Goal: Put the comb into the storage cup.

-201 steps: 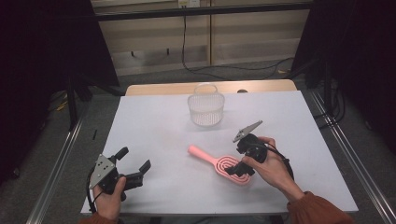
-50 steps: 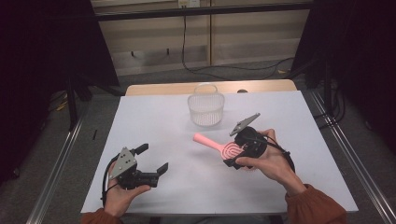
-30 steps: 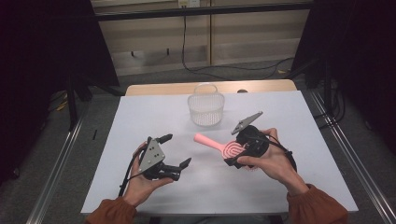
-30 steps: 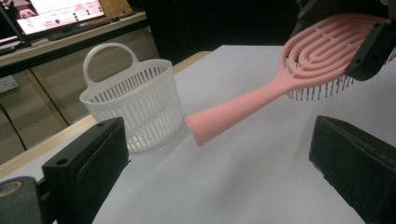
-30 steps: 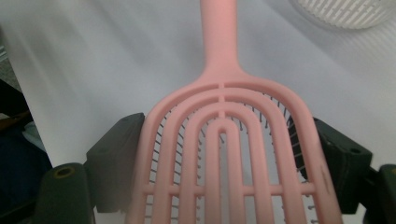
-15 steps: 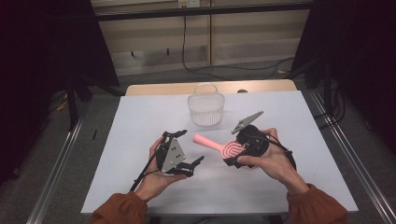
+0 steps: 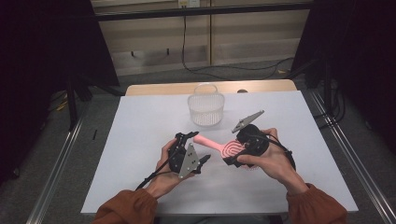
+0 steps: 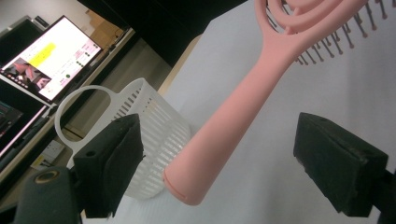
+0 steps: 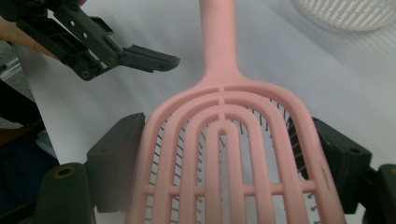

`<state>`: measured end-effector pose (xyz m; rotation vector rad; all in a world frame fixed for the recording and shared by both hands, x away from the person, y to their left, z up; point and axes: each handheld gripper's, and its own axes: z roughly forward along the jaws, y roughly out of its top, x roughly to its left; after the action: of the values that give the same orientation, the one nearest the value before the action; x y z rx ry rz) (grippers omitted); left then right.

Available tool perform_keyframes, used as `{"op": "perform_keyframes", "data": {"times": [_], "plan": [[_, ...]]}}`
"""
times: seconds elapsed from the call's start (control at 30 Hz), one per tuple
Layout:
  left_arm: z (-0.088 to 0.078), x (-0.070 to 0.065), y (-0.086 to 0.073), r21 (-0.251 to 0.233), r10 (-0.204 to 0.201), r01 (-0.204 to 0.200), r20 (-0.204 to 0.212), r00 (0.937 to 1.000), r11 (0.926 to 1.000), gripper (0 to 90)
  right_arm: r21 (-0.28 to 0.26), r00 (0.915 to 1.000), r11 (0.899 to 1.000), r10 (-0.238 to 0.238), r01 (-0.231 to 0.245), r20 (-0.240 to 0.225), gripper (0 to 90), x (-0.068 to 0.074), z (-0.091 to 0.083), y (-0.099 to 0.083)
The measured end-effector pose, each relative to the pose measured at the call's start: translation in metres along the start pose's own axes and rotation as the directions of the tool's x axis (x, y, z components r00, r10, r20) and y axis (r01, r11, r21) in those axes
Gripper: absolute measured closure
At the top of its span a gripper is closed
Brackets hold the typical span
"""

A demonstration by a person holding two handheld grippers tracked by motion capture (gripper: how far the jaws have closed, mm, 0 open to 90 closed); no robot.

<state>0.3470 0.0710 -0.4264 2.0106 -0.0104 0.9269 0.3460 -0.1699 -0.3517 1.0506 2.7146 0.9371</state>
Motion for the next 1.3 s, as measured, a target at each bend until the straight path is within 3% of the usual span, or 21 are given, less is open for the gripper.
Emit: {"op": "perform_keyframes", "data": {"times": [0.17, 0.27, 0.37, 0.8, 0.83, 1.07, 1.27, 1.3], "plan": [[0.003, -0.003, 0.002, -0.024, 0.051, -0.052, -0.042, 0.9978, 0.9984, 24.1, 0.001, 0.9998, 1.0, -0.007, 0.007, -0.016, 20.8, 0.002, 0.001, 0.002], [0.005, -0.007, 0.004, -0.027, 0.078, -0.08, -0.044, 0.996, 0.9965, 28.0, 0.003, 0.9999, 1.0, -0.005, 0.005, -0.012, 20.8, 0.002, 0.002, 0.002], [0.006, -0.011, 0.007, -0.018, 0.132, -0.133, -0.05, 0.99, 0.9909, 32.4, 0.001, 0.9997, 1.0, 0.001, -0.001, -0.025, 20.8, 0.002, 0.003, 0.003], [0.014, -0.019, 0.009, -0.009, 0.15, -0.151, -0.079, 0.9855, 0.9885, 43.7, 0.001, 0.9995, 1.0, 0.004, -0.004, -0.032, 20.8, 0.004, 0.005, 0.005], [0.014, -0.021, 0.01, -0.003, 0.176, -0.177, -0.087, 0.9806, 0.9843, 43.7, -0.002, 0.9993, 1.0, 0.009, -0.009, -0.037, 20.8, 0.004, 0.005, 0.006], [0.014, -0.03, 0.012, -0.016, 0.247, -0.249, -0.077, 0.966, 0.9684, 52.8, 0.008, 0.9988, 1.0, 0.01, -0.01, -0.048, 20.8, 0.007, 0.01, 0.008], [0.014, -0.03, 0.012, -0.015, 0.249, -0.251, -0.077, 0.9654, 0.9679, 61.8, 0.007, 0.9982, 1.0, 0.019, -0.018, -0.057, 20.8, 0.007, 0.011, 0.008], [0.014, -0.03, 0.013, -0.017, 0.26, -0.262, -0.081, 0.9622, 0.9649, 62.7, 0.005, 0.9983, 1.0, 0.016, -0.016, -0.056, 20.7, 0.007, 0.011, 0.008]]}}
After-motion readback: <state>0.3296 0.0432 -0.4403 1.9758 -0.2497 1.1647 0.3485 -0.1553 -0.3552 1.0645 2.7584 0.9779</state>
